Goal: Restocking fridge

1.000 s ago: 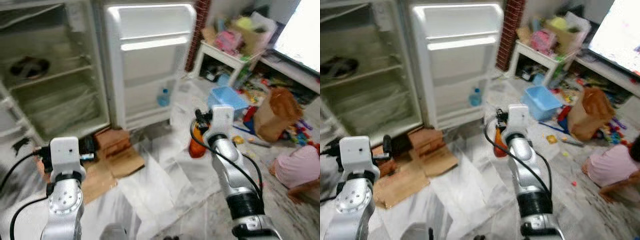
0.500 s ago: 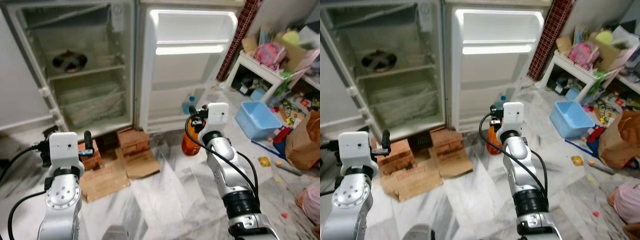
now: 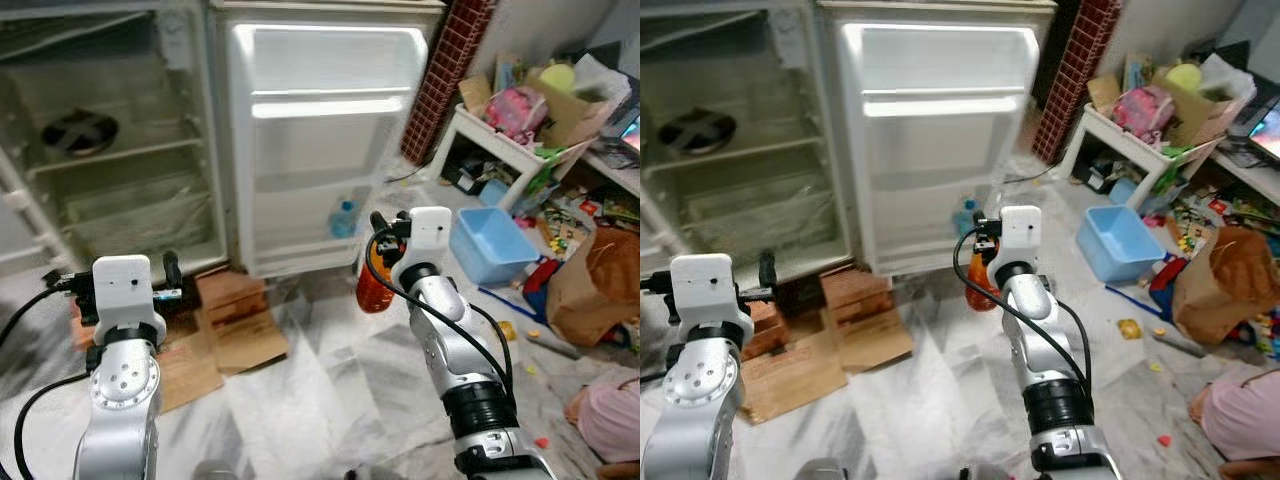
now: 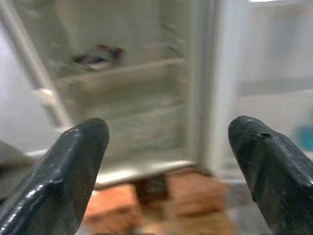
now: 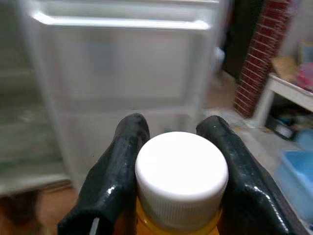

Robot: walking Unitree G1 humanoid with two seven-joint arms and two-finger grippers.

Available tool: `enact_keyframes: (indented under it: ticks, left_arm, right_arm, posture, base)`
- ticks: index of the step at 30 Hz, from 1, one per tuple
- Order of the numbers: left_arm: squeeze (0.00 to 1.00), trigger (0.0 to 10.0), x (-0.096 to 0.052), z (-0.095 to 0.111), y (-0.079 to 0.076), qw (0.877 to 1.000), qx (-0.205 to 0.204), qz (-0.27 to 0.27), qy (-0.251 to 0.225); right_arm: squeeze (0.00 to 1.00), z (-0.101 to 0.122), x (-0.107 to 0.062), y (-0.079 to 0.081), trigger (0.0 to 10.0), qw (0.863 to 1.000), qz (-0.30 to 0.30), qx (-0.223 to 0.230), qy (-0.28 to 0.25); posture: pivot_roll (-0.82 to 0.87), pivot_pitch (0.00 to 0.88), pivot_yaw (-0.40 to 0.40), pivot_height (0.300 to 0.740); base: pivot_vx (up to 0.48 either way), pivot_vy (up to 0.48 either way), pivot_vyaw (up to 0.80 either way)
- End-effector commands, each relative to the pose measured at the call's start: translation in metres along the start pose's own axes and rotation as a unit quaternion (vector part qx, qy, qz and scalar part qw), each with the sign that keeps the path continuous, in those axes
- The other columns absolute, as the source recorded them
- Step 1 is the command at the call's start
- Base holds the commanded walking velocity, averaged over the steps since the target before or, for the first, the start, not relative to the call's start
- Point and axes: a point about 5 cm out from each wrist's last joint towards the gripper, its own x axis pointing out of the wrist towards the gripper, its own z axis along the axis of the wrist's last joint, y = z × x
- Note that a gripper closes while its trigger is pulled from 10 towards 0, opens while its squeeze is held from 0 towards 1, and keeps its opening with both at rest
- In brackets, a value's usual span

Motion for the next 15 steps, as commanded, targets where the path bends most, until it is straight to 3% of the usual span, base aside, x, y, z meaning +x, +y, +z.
enact_keyframes:
  ticks: [1,7,15]
  left_arm:
    - [0.0,10.0,0.0,-0.001,0.009,1.0,0.011,0.018,0.003]
    - [0.0,10.0,0.002,-0.001,0.01,1.0,0.013,0.024,0.004]
    - [0.0,10.0,0.005,-0.001,0.012,0.999,0.019,0.05,0.002]
  right_arm:
    - [0.0,0.017,0.003,0.004,10.0,0.999,0.01,0.002,-0.034]
    - [0.0,0.013,-0.002,-0.003,10.0,1.0,0.01,0.006,-0.027]
    - [0.0,0.018,0.0,-0.008,10.0,0.999,0.003,0.019,-0.038]
  posture:
    - [0.14,0.0,-0.107,0.74]
    - [0.13,0.0,-0.112,0.74]
    - [0.13,0.0,-0.104,0.74]
  base:
    - [0.247,-0.409,0.42]
    - [0.274,-0.33,0.0]
    - [0.0,0.0,0.0]
